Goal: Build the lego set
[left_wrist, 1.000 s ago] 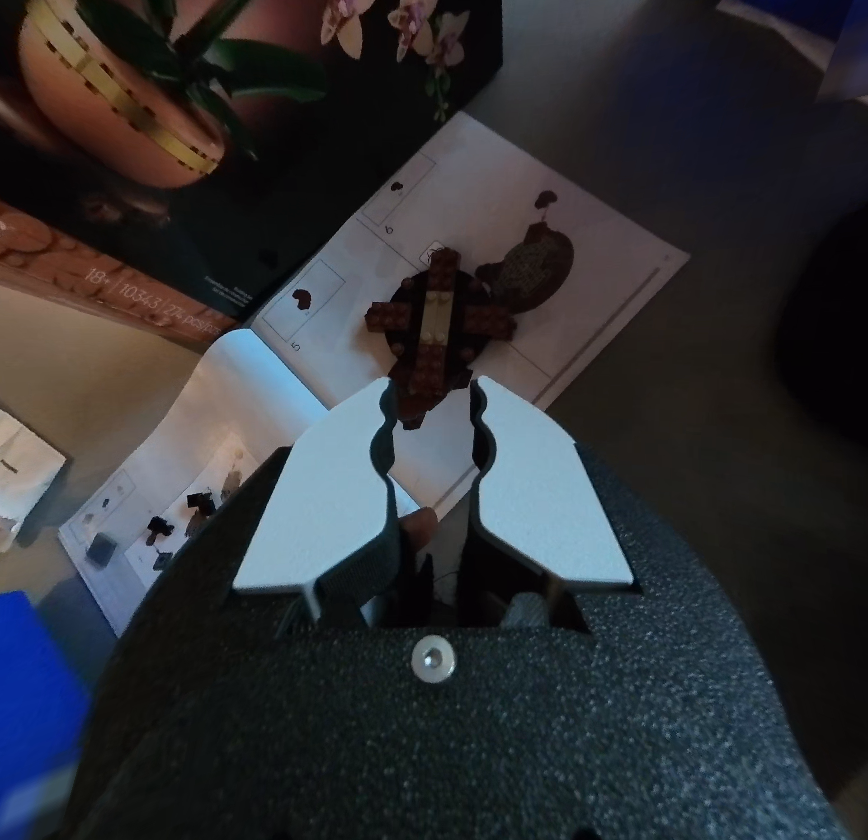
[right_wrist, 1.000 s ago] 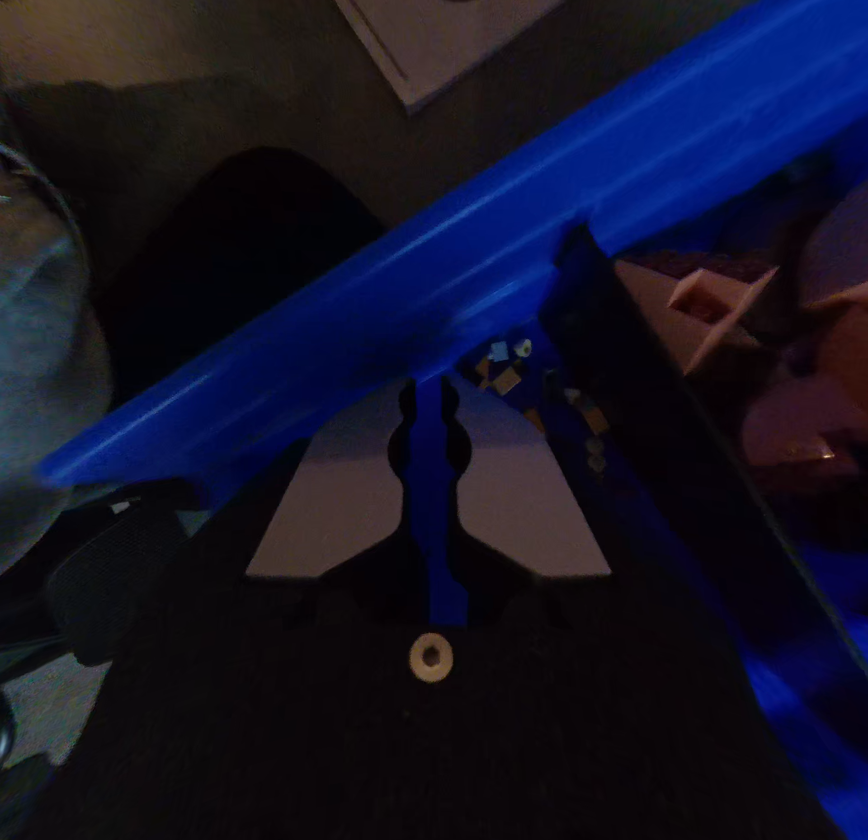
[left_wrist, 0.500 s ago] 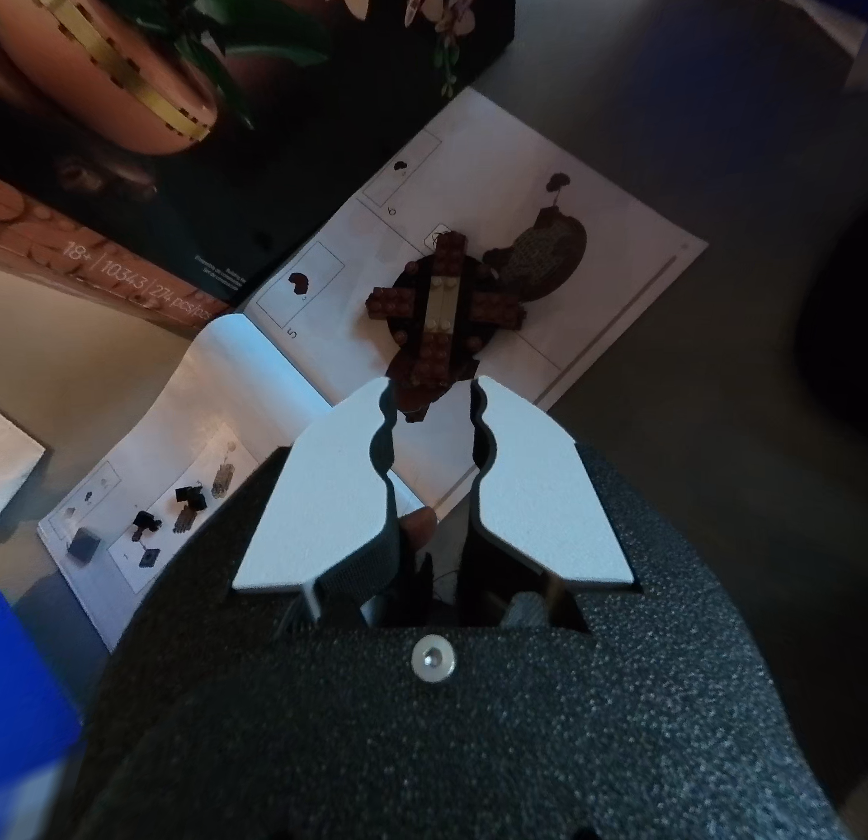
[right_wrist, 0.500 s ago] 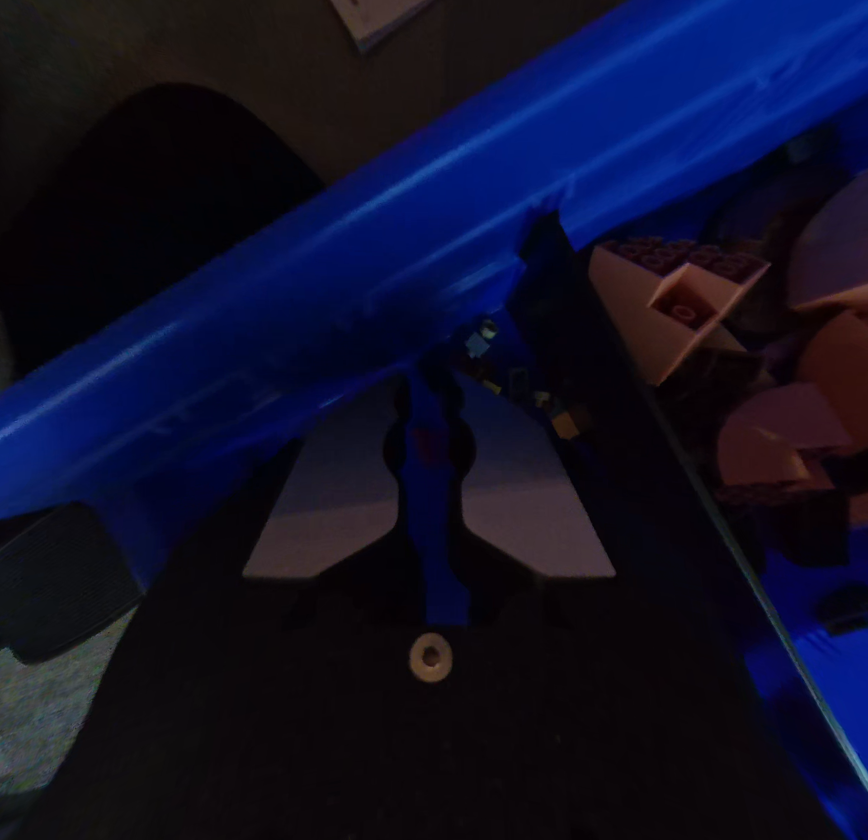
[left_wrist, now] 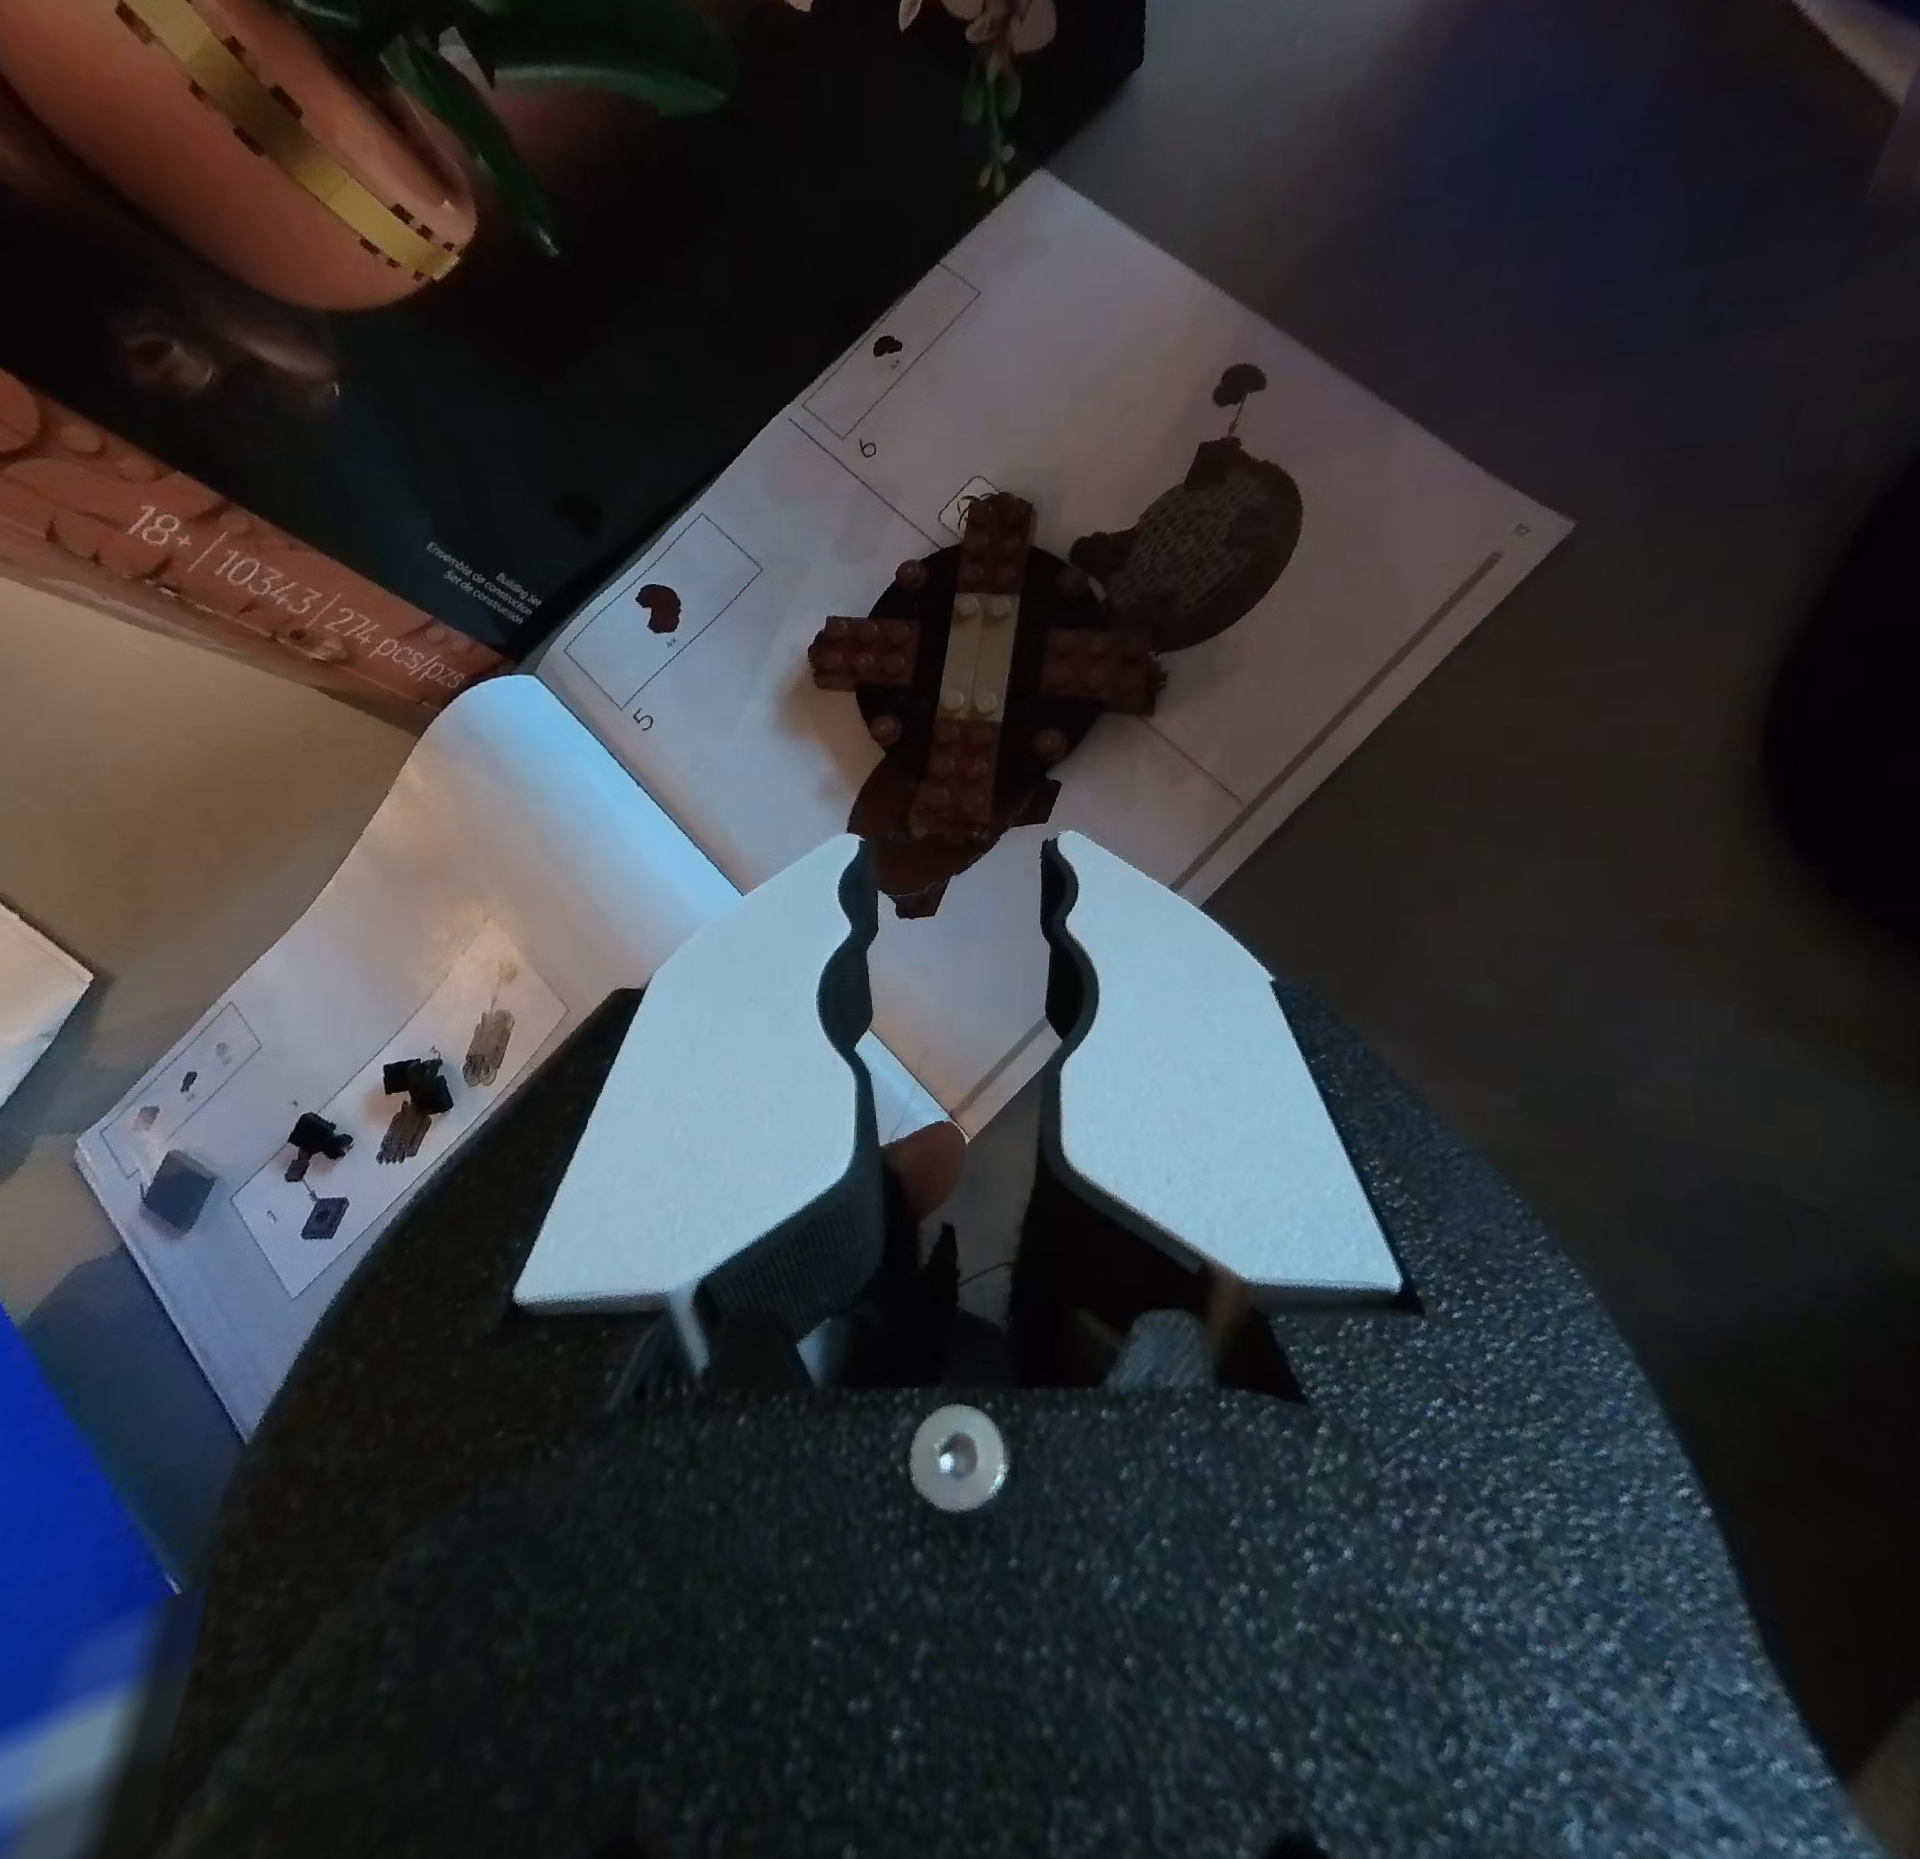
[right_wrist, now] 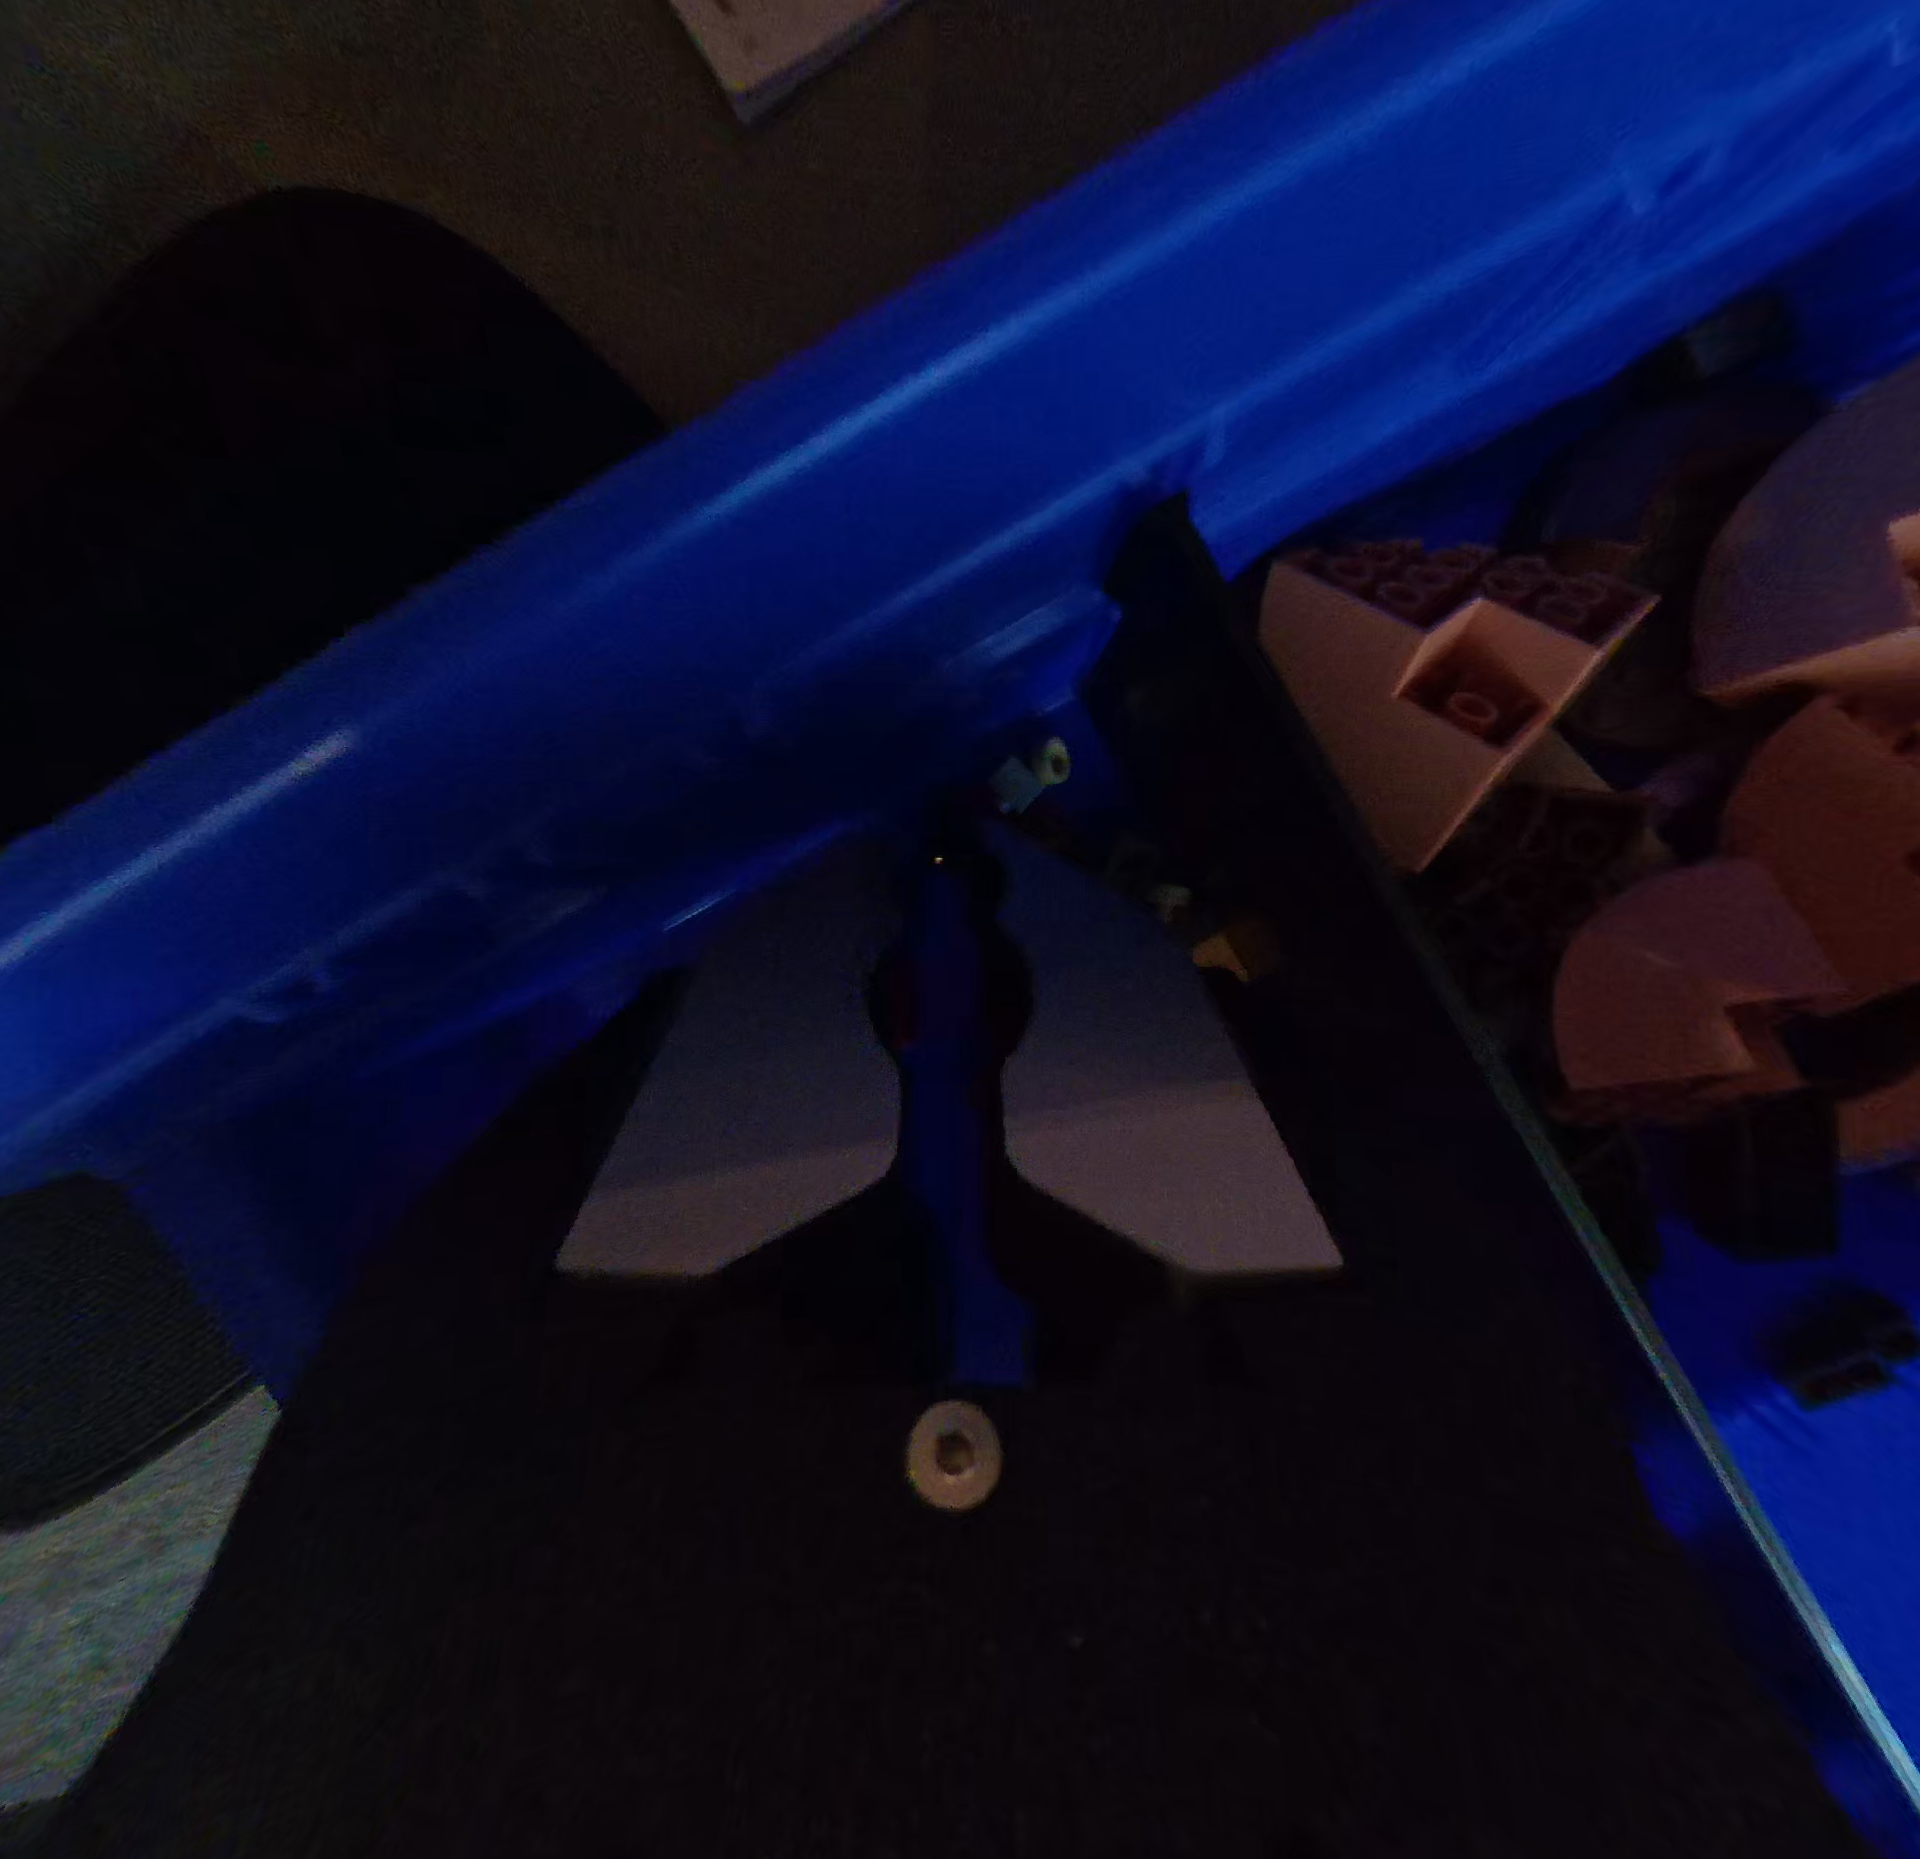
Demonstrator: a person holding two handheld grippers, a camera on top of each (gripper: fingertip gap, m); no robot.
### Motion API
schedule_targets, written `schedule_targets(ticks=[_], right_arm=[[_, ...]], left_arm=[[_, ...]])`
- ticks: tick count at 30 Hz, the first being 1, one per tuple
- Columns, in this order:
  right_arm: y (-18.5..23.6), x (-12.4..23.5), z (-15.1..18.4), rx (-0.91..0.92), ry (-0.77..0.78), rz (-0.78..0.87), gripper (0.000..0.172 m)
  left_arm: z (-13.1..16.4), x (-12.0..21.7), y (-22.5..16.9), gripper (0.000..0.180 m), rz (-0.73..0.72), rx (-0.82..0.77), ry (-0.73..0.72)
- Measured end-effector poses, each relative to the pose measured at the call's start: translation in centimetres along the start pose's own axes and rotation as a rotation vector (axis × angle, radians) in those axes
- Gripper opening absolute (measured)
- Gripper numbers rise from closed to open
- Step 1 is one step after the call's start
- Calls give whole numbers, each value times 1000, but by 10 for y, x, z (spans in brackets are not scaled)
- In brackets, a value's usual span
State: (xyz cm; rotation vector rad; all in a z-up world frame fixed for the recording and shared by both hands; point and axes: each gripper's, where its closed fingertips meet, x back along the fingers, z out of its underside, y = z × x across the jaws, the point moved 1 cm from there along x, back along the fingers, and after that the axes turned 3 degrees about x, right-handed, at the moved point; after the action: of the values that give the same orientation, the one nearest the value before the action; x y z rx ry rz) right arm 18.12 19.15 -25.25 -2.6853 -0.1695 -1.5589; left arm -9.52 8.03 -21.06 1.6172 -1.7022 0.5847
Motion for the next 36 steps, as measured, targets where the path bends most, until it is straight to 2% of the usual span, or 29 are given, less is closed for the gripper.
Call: schedule_targets(ticks=[4,8,10,13,16,20,23,26,32,36], right_arm=[[-2,11,0,-40,-26,31,2],[-1,45,-10,-90,-102,105,2],[5,59,-20,-96,-134,126,2],[12,72,-30,-90,-101,188,2],[23,90,-53,-75,-103,241,2],[48,101,-106,-29,-183,257,3],[69,81,-154,23,-237,223,2],[87,43,-211,91,-313,150,2],[99,-56,-339,181,-438,-7,3],[91,-125,-388,245,-383,-91,3]], left_arm=[[-1,3,0,30,1,-5,-15],[2,10,0,30,8,13,-38],[8,15,-2,31,26,28,-38],[21,22,-3,32,49,60,-39],[38,30,2,32,64,93,-47],[67,43,12,33,74,115,-48],[88,49,22,33,66,102,-42],[99,50,28,33,81,82,-49],[104,50,37,35,106,17,-61],[104,51,31,36,154,10,-88]])
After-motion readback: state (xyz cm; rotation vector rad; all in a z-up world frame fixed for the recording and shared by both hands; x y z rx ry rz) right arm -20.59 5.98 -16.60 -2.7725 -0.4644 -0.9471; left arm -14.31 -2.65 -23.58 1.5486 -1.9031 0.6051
